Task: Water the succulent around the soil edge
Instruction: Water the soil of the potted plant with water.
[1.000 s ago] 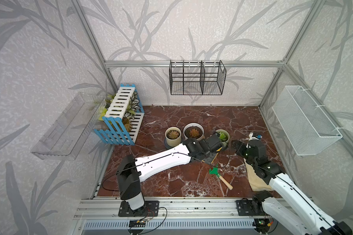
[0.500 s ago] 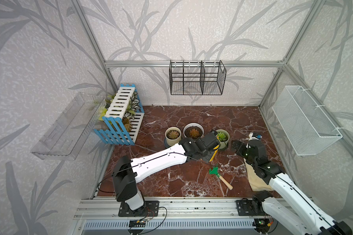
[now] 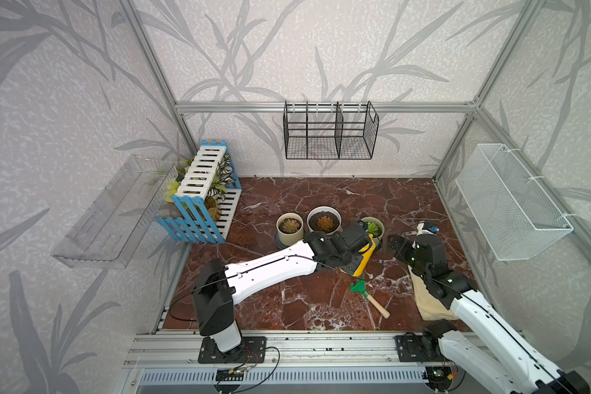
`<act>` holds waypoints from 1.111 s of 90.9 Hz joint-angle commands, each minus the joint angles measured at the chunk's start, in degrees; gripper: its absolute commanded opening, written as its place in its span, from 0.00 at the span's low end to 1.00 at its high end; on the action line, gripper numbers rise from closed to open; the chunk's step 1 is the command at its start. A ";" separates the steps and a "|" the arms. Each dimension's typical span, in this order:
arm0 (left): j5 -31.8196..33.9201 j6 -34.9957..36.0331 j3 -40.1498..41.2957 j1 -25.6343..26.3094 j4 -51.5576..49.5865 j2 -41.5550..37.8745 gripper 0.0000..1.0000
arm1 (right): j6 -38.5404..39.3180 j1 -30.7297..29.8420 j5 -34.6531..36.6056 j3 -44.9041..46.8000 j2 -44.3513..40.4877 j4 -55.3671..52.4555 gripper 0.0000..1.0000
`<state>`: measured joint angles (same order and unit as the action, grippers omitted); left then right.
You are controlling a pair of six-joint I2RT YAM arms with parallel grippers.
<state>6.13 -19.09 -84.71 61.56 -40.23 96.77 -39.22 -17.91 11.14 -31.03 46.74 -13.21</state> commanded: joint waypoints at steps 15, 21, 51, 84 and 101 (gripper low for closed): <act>-1.78 1.24 -4.09 0.74 2.43 1.61 0.00 | -0.31 0.18 1.08 -0.97 -0.16 -0.03 0.98; -2.06 1.25 -4.23 0.82 2.65 1.95 0.00 | -0.33 0.17 1.00 -0.97 -0.12 0.14 0.98; -0.77 0.87 -2.51 0.77 3.87 0.67 0.00 | -0.24 0.18 0.99 -0.96 0.02 0.07 0.98; 2.94 -0.16 2.02 0.19 3.38 -3.28 0.00 | -0.43 0.16 0.45 -0.54 0.19 0.95 0.98; 2.39 0.31 7.44 0.23 8.29 -9.08 0.00 | 0.11 0.16 -1.93 -0.11 0.08 2.63 0.98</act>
<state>7.46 -19.05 -79.85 61.98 -36.58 93.27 -39.31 -17.89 10.46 -31.00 46.98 -13.04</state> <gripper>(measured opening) 0.185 0.983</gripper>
